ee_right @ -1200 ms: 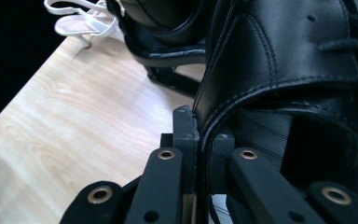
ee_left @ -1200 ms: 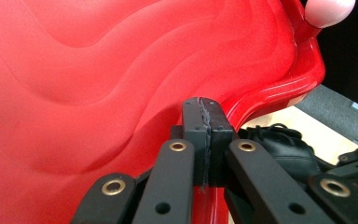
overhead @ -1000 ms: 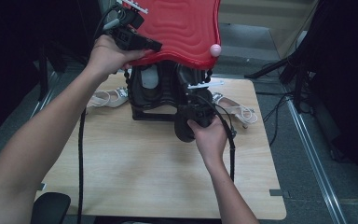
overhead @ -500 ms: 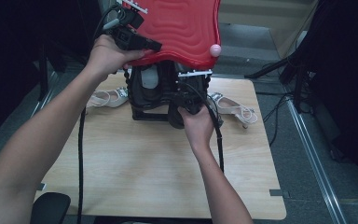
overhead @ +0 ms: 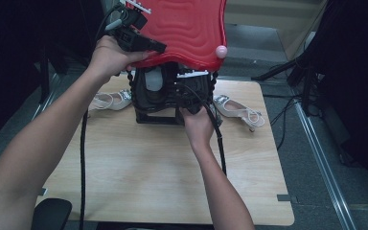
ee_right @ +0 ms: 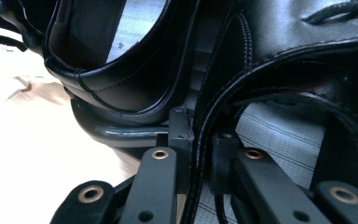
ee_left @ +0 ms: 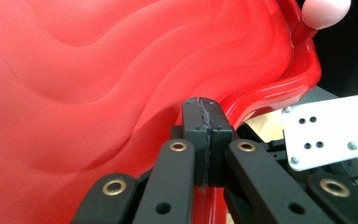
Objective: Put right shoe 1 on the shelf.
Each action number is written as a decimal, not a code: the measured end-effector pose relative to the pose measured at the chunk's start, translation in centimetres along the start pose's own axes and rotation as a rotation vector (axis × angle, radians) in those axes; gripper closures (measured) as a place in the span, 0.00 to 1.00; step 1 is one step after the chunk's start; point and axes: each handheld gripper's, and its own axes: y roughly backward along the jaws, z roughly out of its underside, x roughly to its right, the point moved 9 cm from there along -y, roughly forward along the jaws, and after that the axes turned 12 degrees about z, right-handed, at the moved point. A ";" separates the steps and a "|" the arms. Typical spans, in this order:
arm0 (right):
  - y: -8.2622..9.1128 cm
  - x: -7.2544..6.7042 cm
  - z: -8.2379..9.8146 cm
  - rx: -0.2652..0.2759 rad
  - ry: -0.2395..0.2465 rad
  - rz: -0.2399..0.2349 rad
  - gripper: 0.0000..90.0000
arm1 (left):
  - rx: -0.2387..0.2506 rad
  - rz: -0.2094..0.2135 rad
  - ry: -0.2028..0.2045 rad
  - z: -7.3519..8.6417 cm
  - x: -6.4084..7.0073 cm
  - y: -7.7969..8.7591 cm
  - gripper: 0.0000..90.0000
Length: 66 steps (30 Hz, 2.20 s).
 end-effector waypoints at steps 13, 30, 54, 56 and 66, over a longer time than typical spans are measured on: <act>-0.2 -0.4 0.1 -0.028 -0.004 -0.042 0.83 | 0.007 -0.011 -0.011 0.0 0.0 0.0 1.00; 1.0 -0.1 -0.4 -0.036 -0.079 -0.079 0.98 | 0.000 -0.015 -0.004 0.0 -0.1 -0.1 1.00; 1.4 -0.6 -0.5 0.029 -0.079 -0.091 0.81 | 0.004 -0.029 0.006 -0.1 -0.1 -0.2 1.00; 1.7 -0.5 -0.5 0.029 -0.068 -0.077 0.84 | 0.004 -0.029 0.006 -0.1 -0.1 -0.2 1.00; 3.6 -0.5 -0.4 0.046 -0.063 -0.106 0.87 | 0.004 -0.030 0.002 -0.1 -0.1 -0.2 1.00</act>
